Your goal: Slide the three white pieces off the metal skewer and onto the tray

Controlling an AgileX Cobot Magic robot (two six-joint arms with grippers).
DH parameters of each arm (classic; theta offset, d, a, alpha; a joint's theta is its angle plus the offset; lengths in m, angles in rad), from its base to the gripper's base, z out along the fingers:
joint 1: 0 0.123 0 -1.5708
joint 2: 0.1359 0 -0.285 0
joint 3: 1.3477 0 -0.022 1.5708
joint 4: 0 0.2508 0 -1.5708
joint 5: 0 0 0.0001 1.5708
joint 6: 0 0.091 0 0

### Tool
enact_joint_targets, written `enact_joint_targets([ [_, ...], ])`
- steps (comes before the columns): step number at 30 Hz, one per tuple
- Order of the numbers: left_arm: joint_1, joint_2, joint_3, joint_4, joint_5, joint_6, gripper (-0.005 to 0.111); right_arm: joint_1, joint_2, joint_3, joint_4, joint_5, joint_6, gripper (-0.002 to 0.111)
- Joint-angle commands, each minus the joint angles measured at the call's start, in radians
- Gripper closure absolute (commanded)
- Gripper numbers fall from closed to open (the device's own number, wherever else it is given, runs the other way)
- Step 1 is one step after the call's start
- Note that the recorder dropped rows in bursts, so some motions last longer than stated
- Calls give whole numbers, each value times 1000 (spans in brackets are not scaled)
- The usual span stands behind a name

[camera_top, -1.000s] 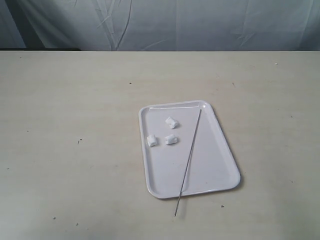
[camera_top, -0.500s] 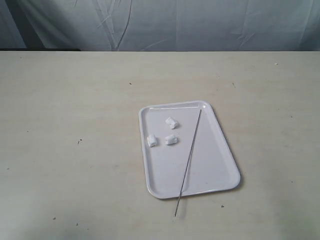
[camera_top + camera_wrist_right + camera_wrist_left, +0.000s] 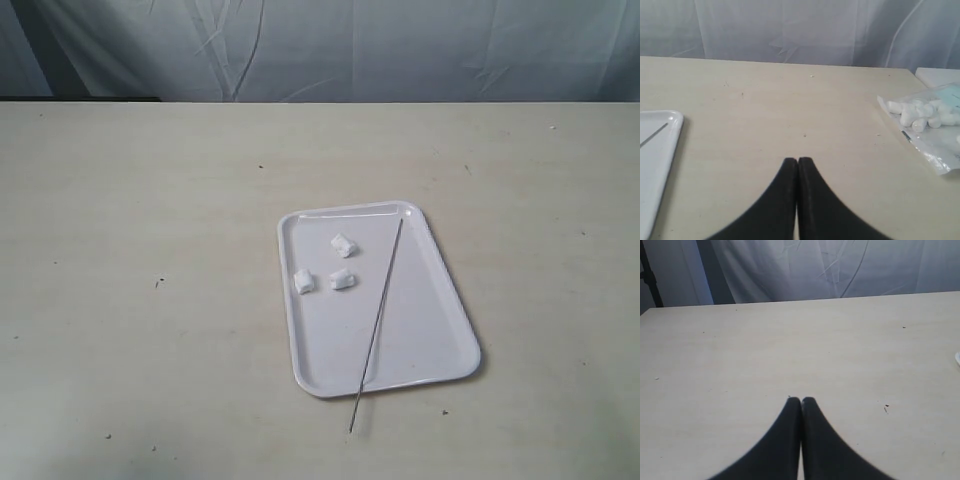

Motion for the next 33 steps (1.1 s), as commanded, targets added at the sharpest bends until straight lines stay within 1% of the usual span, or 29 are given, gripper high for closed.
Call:
enact_joint_targets([
  [1,2,-3,5,-8,-12,0,107,30,-6,2,-22,7,35,109],
  [9,2,-3,5,-8,-12,0,107,32,-6,2,-47,7,102,109],
  [33,2,-3,5,-8,-12,0,107,32,-6,2,-45,7,102,109],
])
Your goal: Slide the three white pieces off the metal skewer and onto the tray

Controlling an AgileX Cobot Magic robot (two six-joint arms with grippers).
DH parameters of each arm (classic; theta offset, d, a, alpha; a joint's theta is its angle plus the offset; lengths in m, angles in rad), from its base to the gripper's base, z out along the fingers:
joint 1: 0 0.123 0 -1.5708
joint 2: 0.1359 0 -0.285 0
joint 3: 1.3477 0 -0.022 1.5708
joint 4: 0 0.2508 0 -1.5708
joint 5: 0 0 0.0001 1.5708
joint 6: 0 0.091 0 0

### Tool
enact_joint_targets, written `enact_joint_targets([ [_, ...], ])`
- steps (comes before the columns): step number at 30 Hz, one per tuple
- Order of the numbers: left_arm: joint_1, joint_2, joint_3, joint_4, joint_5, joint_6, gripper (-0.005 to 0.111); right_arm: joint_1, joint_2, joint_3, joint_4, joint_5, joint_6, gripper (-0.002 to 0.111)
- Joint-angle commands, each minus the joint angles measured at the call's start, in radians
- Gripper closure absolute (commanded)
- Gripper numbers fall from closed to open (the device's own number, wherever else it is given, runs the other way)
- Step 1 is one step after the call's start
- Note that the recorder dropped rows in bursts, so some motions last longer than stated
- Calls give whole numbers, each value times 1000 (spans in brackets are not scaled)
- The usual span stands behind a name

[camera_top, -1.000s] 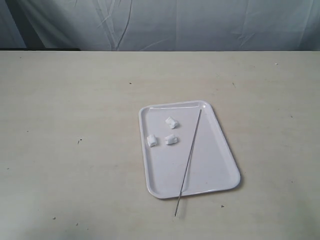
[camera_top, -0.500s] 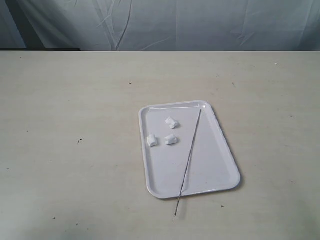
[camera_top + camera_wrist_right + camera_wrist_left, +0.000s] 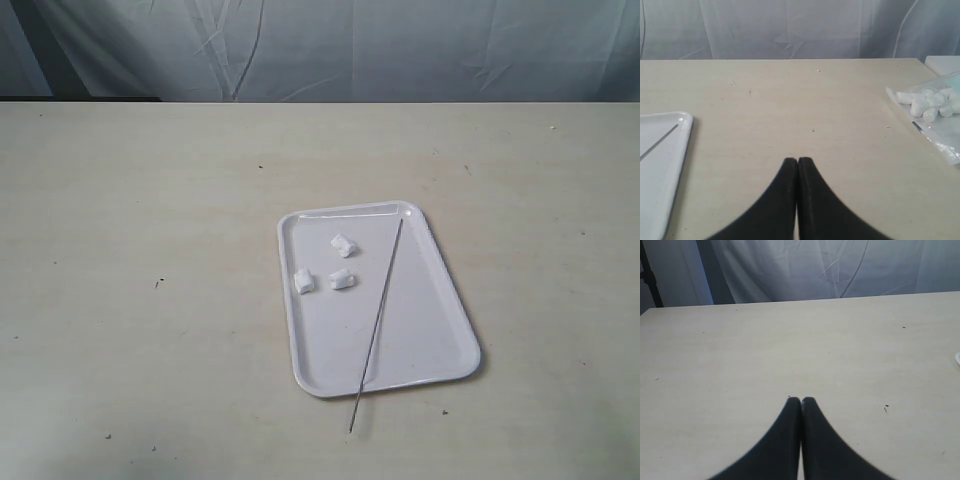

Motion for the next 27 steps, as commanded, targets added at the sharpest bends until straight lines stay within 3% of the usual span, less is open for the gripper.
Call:
enact_joint_targets([
  [1,2,-3,5,-8,-12,0,107,3,-6,2,-4,-7,2,109],
  [27,2,-3,5,-8,-12,0,107,3,-6,2,79,0,2,109],
])
